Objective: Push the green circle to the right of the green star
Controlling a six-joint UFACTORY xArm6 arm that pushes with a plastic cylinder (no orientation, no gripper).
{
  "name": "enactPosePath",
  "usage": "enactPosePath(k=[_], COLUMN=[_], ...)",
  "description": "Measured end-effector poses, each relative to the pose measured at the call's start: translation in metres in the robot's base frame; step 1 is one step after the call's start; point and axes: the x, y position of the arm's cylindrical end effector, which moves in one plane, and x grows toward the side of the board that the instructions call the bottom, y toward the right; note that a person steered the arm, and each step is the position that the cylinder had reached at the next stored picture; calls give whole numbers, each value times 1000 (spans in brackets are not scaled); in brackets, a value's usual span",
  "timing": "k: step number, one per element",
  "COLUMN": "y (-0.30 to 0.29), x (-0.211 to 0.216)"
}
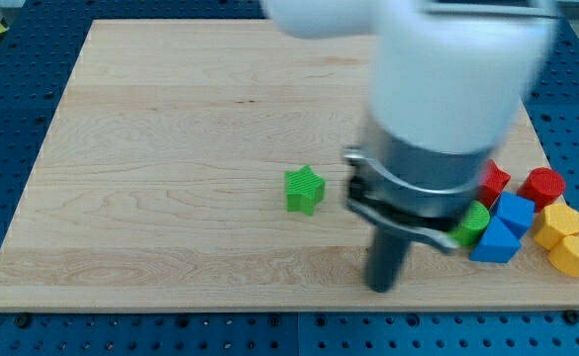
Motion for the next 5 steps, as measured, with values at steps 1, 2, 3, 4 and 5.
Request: enactPosePath(k=[1, 2, 3, 4, 5], y=[74, 108, 121, 120, 95], x=[11, 10, -6, -23, -47])
